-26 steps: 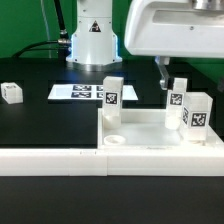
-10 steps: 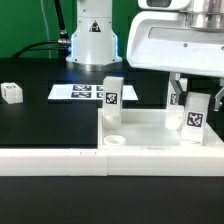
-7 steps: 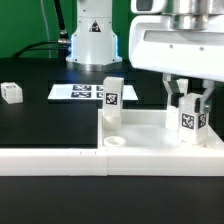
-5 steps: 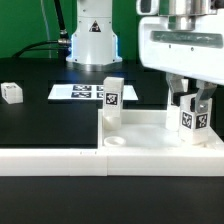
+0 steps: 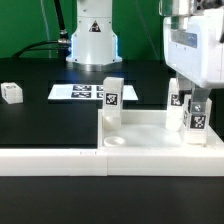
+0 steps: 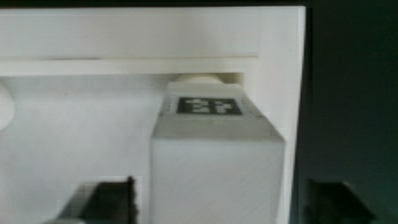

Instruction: Assemble square table

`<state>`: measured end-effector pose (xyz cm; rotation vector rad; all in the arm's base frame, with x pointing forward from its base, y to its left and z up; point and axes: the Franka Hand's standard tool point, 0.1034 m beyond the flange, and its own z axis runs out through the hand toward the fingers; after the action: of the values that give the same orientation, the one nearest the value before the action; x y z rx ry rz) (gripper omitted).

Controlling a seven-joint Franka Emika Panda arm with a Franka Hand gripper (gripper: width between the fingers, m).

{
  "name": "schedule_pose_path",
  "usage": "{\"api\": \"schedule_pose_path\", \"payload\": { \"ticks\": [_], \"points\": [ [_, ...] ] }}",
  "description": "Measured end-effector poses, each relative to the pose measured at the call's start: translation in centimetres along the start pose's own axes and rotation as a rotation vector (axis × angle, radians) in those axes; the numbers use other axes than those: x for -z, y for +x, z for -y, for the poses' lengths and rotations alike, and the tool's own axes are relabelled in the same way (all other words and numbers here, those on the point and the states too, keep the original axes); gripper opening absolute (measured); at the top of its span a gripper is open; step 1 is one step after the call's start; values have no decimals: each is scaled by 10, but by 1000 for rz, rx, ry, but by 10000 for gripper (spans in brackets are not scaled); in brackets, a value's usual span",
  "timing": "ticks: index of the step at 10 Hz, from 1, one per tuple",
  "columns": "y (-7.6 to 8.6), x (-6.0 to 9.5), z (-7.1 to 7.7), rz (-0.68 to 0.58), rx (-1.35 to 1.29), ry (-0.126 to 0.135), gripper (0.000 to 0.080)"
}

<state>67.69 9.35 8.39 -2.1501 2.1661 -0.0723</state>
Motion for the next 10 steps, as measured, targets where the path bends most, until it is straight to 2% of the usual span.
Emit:
{"api": "schedule_pose_path", "payload": {
  "ticks": [1,2,3,8,9,10],
  "points": [
    [1,1,-3,3,164,-30,540],
    [0,1,0,-10,314,-23,626],
    [-2,-1,2,-21,449,-3,643],
    [-3,-1,1,-23,727,-2,649],
    [-7,0,6,-36,854,46,649],
    [-4,-2,5,-39,930,61,649]
  ]
}}
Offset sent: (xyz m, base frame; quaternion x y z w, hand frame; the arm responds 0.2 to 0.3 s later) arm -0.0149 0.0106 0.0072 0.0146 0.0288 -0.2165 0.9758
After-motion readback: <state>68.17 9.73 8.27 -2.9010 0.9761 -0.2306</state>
